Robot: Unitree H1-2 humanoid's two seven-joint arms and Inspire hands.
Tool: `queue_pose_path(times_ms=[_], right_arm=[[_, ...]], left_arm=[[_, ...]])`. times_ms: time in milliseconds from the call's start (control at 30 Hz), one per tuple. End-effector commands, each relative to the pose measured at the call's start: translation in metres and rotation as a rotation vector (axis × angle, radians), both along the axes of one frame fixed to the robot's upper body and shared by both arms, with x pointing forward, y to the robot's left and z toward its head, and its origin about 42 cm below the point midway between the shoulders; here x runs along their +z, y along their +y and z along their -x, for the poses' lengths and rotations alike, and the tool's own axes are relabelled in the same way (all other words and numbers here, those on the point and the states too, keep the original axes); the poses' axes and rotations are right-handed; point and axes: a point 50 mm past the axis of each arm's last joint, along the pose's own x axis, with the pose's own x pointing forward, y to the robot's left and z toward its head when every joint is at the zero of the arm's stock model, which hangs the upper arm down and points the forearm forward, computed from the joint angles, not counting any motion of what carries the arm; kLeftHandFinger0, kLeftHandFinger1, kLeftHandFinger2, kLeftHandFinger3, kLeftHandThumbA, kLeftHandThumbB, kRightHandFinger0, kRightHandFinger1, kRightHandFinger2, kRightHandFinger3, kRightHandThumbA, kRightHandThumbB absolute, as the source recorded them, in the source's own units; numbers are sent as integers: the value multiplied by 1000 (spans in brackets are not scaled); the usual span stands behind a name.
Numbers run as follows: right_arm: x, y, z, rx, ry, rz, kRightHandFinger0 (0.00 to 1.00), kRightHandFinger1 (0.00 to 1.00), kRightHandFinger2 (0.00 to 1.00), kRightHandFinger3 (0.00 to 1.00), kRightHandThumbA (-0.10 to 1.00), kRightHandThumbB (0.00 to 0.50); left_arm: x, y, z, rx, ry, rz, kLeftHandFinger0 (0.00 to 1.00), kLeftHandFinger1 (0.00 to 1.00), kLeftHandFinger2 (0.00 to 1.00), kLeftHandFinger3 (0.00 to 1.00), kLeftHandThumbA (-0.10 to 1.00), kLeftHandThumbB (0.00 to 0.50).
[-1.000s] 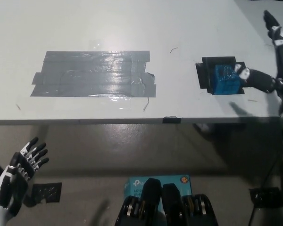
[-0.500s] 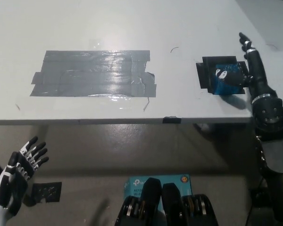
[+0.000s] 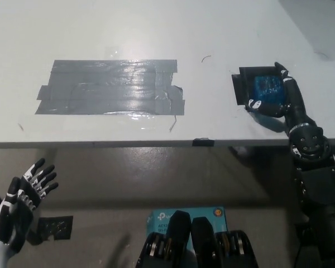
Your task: A rubick's cube is kept in the black marked spot on the table and the robot uses its right arm to pick it up and hands it to a person
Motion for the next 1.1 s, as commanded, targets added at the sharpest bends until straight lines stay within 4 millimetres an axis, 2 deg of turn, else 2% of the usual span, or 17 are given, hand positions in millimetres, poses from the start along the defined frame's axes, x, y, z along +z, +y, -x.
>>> queue_pose_path(times_ms=[0, 167, 267, 367, 400, 467, 533, 567, 600, 633, 667, 700, 733, 800, 833, 867, 1067], right_arm=[[28, 6, -14, 11, -95, -37, 1000, 1000, 1000, 1000, 860, 442], [29, 9, -17, 19, -93, -42, 1000, 1000, 1000, 1000, 880, 444], [28, 12, -20, 18, -90, -64, 1000, 1000, 1000, 1000, 880, 442], [29, 13, -22, 14, -83, -66, 1000, 1000, 1000, 1000, 895, 449], [28, 14, -22, 13, -89, -80, 1000, 1000, 1000, 1000, 880, 445], [27, 16, -25, 5, -104, -162, 1000, 1000, 1000, 1000, 729, 406], [26, 17, -26, -31, -123, -212, 1000, 1000, 1000, 1000, 638, 409], [25, 17, -27, -56, -128, -173, 869, 924, 1000, 1000, 610, 390], [25, 18, -28, -96, -127, -108, 547, 570, 719, 981, 503, 336], [24, 19, -30, -140, -116, -39, 309, 328, 404, 644, 337, 276], [24, 20, -30, -152, -119, -6, 40, 150, 311, 362, 23, 253], [21, 20, -29, -152, -117, 57, 8, 118, 345, 358, -75, 236], [20, 21, -30, -149, -114, 71, 2, 128, 402, 401, -95, 227], [17, 21, -31, -139, -111, 128, 0, 224, 586, 569, -100, 208], [15, 23, -31, -140, -111, 165, 0, 302, 729, 720, -100, 205], [14, 23, -31, -142, -109, 188, 0, 340, 779, 774, -100, 201], [10, 23, -29, -160, -131, 220, 0, 408, 850, 905, -100, 191]], left_arm=[[14, 0, -4, -7, -65, -18, 989, 1000, 1000, 1000, 964, 209], [14, 0, -5, -7, -77, -11, 988, 1000, 1000, 1000, 946, 193], [14, 1, -4, 0, -64, -18, 991, 1000, 1000, 1000, 949, 208], [15, 0, -5, -2, -77, -30, 984, 1000, 1000, 1000, 960, 192], [14, 1, -5, -2, -75, -25, 983, 1000, 1000, 1000, 962, 199], [14, 1, -4, -1, -64, -16, 994, 1000, 1000, 1000, 951, 207], [15, 1, -5, -5, -74, -23, 997, 1000, 1000, 1000, 957, 197], [15, 1, -5, -7, -77, -18, 998, 1000, 1000, 1000, 955, 189], [16, 0, -6, -8, -78, -15, 994, 1000, 1000, 1000, 954, 194], [17, -1, -6, -7, -78, -13, 992, 1000, 1000, 1000, 954, 195], [17, -1, -6, -10, -80, -15, 990, 1000, 1000, 1000, 961, 186], [18, -1, -8, -13, -85, -22, 986, 1000, 1000, 1000, 965, 192], [18, -1, -8, -13, -86, -24, 985, 1000, 1000, 1000, 966, 193], [20, 0, -11, -15, -91, -21, 984, 1000, 1000, 1000, 967, 194], [21, 0, -12, -11, -88, -19, 986, 1000, 1000, 1000, 961, 205], [21, 0, -12, -8, -86, -19, 987, 1000, 1000, 1000, 961, 205], [24, 1, -16, -17, -97, -10, 993, 1000, 1000, 1000, 958, 183]])
